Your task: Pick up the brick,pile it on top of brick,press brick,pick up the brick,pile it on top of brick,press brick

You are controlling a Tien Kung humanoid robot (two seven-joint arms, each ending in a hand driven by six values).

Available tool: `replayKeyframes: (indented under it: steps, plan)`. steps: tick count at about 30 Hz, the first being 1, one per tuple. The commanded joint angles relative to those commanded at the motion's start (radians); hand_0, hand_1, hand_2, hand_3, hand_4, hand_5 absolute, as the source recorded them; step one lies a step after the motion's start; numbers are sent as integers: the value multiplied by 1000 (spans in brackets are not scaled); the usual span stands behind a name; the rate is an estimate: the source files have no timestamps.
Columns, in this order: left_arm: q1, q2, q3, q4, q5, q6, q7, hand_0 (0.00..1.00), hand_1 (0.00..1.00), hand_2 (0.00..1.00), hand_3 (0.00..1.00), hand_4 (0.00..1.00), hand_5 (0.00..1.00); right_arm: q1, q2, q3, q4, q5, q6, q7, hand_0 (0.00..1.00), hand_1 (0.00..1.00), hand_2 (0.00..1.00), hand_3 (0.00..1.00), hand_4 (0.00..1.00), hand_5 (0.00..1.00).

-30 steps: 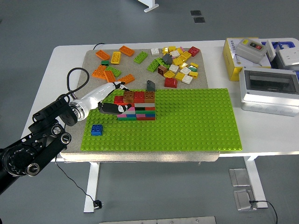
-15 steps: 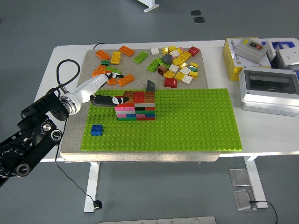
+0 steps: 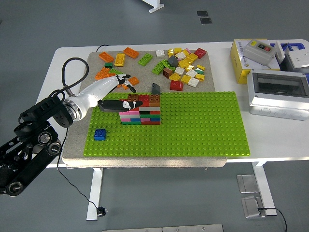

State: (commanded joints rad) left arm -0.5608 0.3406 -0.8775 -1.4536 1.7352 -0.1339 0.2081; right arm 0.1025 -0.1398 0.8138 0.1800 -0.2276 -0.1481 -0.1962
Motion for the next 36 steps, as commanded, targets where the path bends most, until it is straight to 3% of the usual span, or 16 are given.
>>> replayKeyframes:
  steps: [12, 36]
  plan:
    - [-13, -32, 17, 111, -29, 29, -49, 998, 998, 998, 647, 858, 691, 2, 2, -3, 0, 2, 2, -1, 768, 779, 833, 855, 563, 998]
    - [-7, -34, 34, 136, -46, 41, -68, 998, 998, 998, 642, 851, 685, 2, 3, 0, 0, 9, 6, 6, 768, 779, 833, 852, 568, 998]
